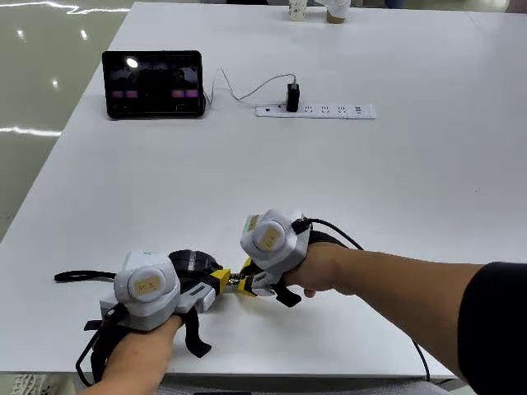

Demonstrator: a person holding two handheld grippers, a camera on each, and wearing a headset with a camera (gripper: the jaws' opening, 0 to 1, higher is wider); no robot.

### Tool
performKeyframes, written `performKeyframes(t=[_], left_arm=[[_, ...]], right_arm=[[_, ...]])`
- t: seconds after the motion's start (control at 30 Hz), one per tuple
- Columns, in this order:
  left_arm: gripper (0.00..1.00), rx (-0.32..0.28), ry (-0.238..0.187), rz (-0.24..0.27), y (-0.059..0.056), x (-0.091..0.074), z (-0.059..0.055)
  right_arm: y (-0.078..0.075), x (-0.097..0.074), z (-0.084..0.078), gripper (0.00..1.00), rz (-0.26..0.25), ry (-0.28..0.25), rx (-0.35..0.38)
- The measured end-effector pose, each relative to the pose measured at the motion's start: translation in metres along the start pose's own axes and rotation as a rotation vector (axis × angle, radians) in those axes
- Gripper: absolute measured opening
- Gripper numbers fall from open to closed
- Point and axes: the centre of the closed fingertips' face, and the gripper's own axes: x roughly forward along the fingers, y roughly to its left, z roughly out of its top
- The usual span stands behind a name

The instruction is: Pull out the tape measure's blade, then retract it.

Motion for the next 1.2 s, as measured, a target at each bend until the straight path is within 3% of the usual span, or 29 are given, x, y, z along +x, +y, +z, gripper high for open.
performKeyframes(t=[1.2], left_arm=[[0.61,-0.006,0.000,-0.004,-0.001,-0.001,0.000]], right_arm=[[0.003,0.007,0.012,0.11,0.015,-0.039,0.021]])
